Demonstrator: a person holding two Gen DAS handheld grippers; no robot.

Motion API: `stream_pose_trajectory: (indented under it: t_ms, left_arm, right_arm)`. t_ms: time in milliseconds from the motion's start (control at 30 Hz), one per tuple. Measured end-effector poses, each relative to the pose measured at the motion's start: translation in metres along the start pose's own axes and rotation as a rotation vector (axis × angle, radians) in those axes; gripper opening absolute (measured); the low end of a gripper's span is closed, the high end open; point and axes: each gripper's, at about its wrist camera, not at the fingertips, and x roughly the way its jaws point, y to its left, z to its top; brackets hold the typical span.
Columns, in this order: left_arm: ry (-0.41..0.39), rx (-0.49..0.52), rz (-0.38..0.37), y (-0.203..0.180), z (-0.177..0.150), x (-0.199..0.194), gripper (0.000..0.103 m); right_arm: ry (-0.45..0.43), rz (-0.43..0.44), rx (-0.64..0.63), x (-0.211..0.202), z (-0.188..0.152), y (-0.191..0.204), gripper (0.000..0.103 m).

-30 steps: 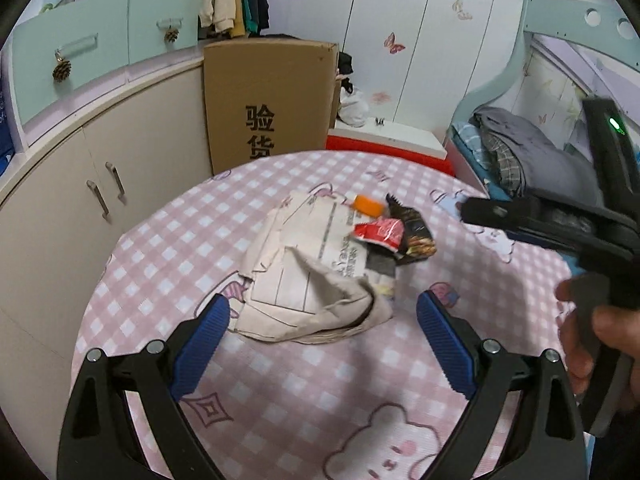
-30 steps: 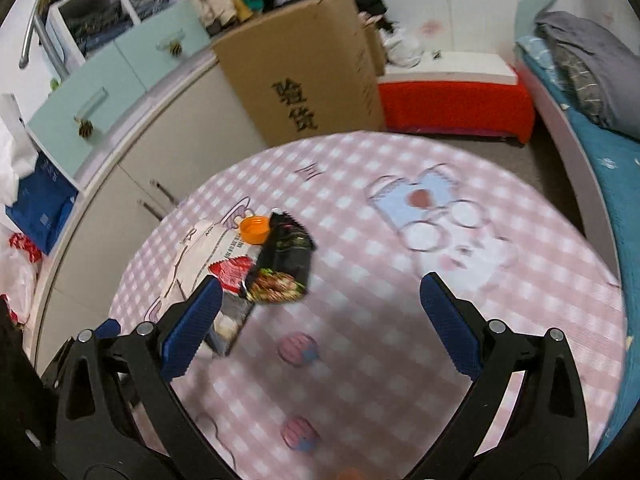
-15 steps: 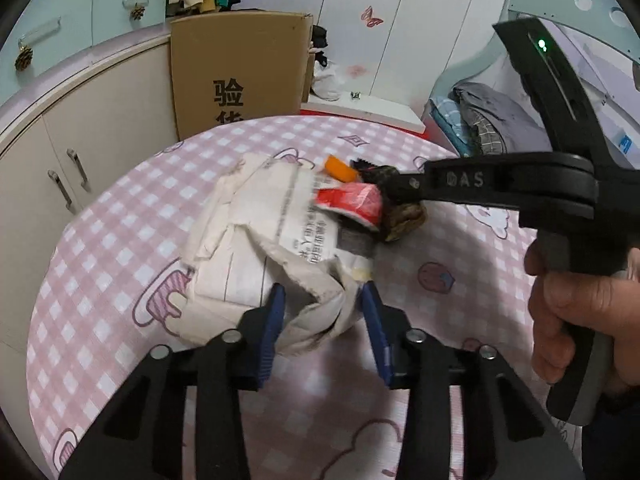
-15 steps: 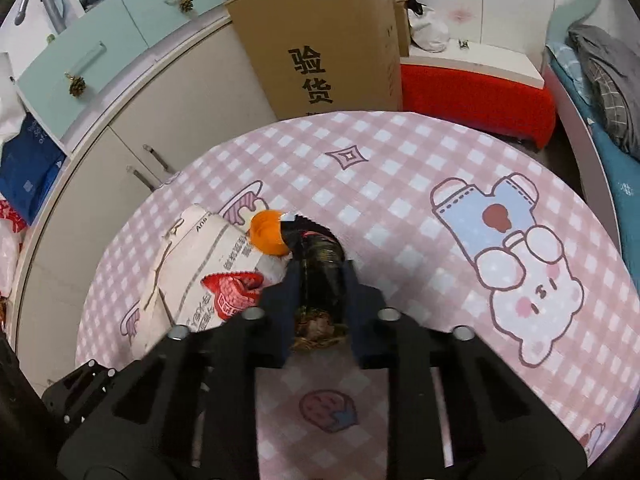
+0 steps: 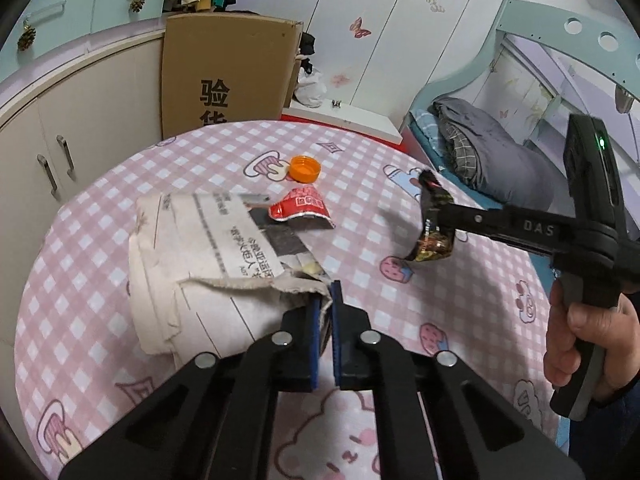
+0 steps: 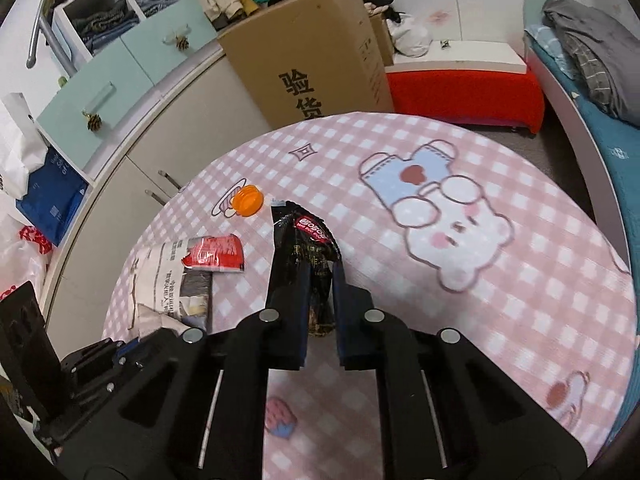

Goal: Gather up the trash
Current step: 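Grasp the dark snack wrapper with the right tool while the left tool grasps the tote bag, then carry the tote bag and dark wrapper over the bin and open both tools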

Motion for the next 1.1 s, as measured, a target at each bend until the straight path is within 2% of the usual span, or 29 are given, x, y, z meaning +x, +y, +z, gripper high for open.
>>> stream_pose_trajectory:
  t_ms: [200, 533, 733, 1100]
  left_arm:
    - [-0.028, -0.001, -0.014, -0.002, -0.001, -0.024, 0.004]
    - [-0.117, 0.044, -0.038, -0.030, -0.005, -0.079, 0.004]
    - [-0.176, 0.115, -0.096, -0.070, 0.009, -0.097, 0.004]
    - [-0.205, 0.252, -0.248, -0.174, 0.035, -0.081, 0.004]
  right_arm:
    - [-0.028, 0.014, 0.011, -0.021, -0.008, -0.006, 0.011]
    - [-0.111, 0.041, 0.024, -0.068, -0.017, -0.016, 0.010]
    - [-0.178, 0.033, 0.050, -0.105, -0.021, -0.036, 0.011]
    - [-0.314, -0.035, 0.146, -0.182, -0.037, -0.103, 0.011]
